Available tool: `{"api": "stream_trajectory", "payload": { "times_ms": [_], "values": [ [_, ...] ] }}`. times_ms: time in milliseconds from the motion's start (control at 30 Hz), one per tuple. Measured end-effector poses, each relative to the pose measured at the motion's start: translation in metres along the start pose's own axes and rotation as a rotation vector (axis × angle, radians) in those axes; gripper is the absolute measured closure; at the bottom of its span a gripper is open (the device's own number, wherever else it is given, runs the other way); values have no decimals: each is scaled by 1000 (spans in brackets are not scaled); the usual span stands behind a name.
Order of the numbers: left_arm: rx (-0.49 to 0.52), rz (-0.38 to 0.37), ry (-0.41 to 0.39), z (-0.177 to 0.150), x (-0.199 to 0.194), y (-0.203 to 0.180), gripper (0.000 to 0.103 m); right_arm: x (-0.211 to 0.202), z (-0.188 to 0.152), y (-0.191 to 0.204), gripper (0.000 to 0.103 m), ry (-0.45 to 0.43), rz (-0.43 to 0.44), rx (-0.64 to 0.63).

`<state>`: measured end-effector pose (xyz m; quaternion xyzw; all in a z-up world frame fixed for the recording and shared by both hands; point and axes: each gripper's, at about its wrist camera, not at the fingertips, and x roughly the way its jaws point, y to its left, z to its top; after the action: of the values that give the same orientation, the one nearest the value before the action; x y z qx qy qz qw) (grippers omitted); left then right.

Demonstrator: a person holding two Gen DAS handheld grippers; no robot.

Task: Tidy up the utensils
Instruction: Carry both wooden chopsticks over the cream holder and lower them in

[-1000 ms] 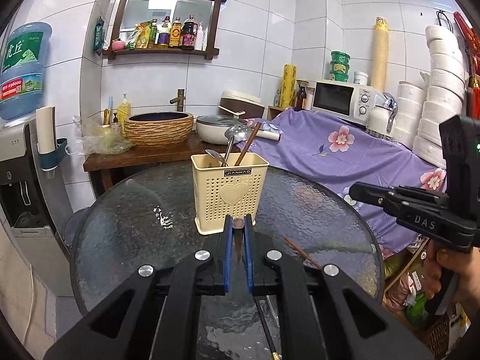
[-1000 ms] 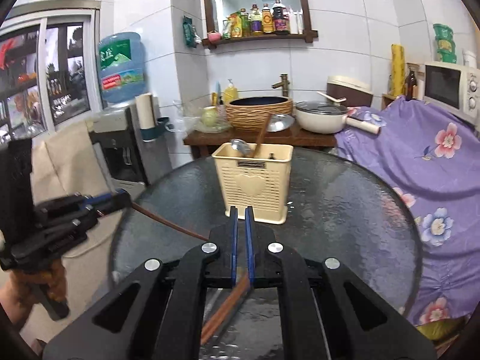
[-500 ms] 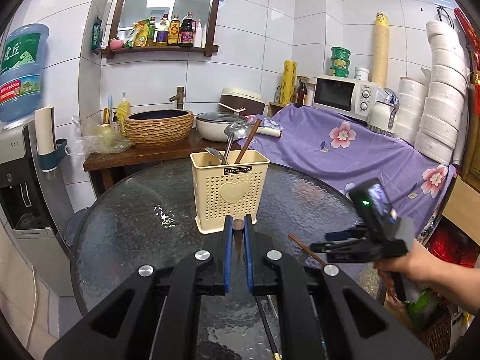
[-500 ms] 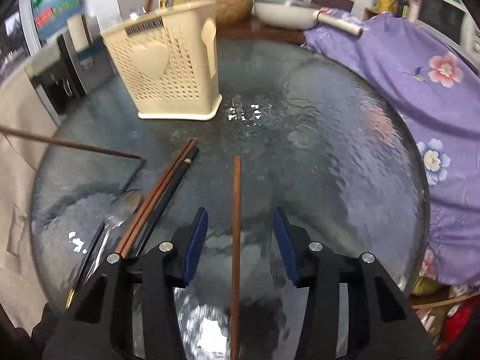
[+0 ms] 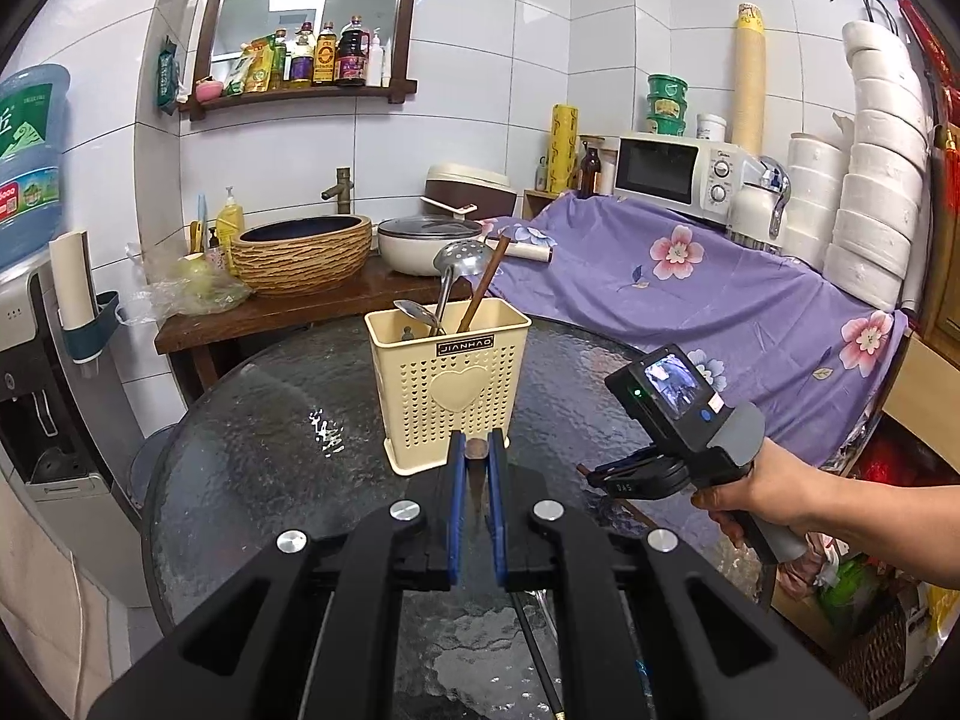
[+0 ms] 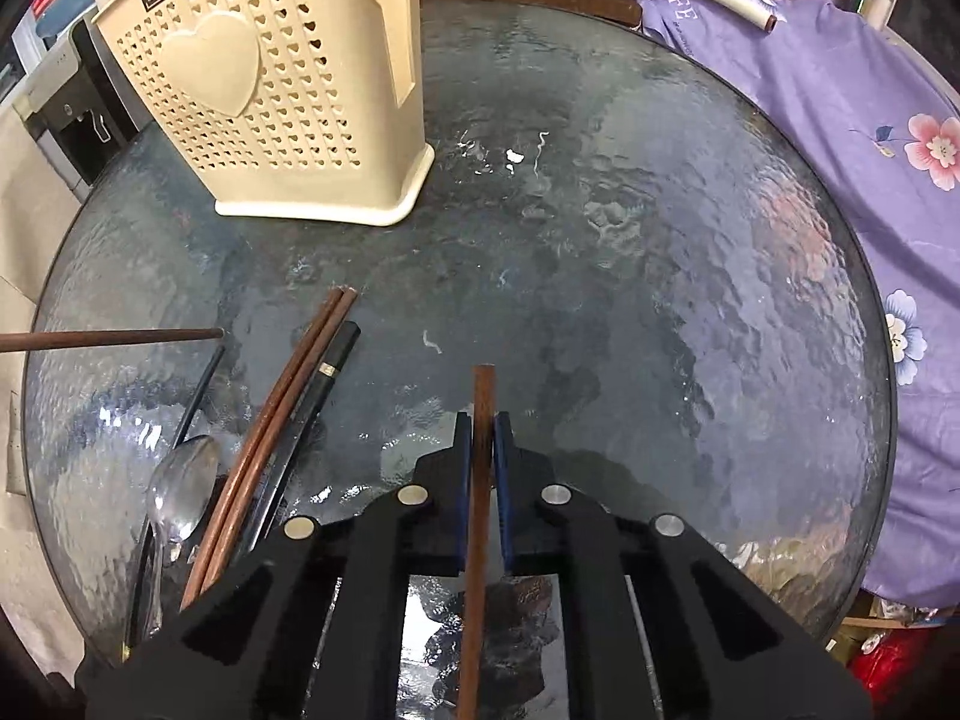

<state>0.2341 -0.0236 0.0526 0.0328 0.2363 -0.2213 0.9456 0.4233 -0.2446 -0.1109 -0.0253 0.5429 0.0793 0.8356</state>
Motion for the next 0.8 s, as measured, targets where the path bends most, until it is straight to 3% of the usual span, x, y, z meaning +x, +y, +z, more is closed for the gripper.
{"api": "stream_trajectory", "payload": {
  "times_ms": [167, 500, 800],
  "values": [
    [24, -17, 9, 16, 3, 1, 96, -25, 5, -11, 95, -102, 65, 39],
    [49, -53, 13, 53, 9, 7, 96, -145, 9, 1, 95, -386, 179, 16],
    [56, -86, 25, 77, 13, 9, 96, -224, 7, 17, 95, -541, 191, -42]
  ]
}}
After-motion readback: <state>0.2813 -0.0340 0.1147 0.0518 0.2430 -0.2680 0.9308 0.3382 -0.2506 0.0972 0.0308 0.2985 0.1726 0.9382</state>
